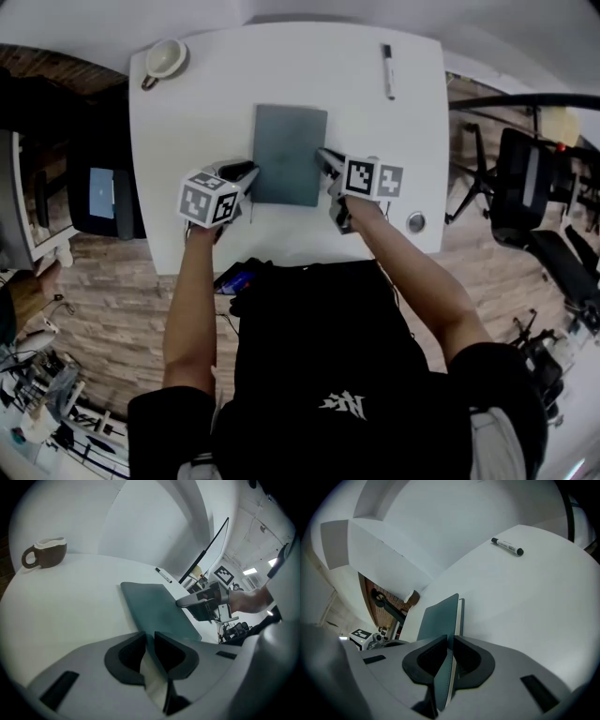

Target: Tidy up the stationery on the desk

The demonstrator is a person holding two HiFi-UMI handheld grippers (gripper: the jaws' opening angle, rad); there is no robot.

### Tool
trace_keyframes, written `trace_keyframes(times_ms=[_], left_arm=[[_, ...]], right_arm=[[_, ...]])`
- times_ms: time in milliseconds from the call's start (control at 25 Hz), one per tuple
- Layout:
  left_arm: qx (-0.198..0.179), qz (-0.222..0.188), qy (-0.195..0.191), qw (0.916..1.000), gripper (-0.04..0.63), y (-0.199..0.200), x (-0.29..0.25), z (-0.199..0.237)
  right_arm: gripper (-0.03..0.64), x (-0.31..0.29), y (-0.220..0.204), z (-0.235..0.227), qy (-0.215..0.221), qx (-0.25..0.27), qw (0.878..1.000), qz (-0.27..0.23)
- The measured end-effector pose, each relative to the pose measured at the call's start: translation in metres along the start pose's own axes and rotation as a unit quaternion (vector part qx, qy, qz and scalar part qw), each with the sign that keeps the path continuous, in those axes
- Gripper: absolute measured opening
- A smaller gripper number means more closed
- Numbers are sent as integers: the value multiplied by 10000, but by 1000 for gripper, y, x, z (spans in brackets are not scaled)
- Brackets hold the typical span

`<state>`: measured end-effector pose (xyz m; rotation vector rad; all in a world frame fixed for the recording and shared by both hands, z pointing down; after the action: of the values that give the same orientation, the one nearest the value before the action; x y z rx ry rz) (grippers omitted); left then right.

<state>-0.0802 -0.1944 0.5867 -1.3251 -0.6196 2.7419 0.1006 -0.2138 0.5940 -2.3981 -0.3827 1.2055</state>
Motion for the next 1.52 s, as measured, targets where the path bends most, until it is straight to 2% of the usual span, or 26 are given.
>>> trace_keyframes(times_ms=[480, 640, 840, 1120, 1320, 1520], left_arm=[[313, -135, 24, 9994, 61, -1, -6, -8], [355, -163, 32, 9992, 61, -1, -8, -10], [394, -219, 38, 9990, 67, -1, -8, -9], [319, -187, 76, 9993, 75, -1, -8, -8], [221, -280, 198, 9992, 78, 1, -3, -10], [2, -691, 144, 9975, 76, 25, 14, -17]], right_arm=[[66, -7, 17, -11, 251, 431, 9984, 276], [66, -10, 21, -16, 295, 446, 9980, 342], [66, -12, 19, -17, 338, 207, 9987, 308], [67, -14, 18, -18, 400, 253, 9985, 271], [67, -2, 24, -22, 364, 778, 9961, 203], [69, 33, 72, -38, 204, 1538, 9857, -652]])
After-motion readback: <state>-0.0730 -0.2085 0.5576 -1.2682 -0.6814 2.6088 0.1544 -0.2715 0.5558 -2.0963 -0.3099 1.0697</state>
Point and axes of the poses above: the fingertips, and each gripper's own axes: x backward along the fingers, z to its left, y out of its top, the point moved 3 cm from there along x, backward along the fingers, and after that the axes turned 15 degrees about x, right-handed, at the moved point
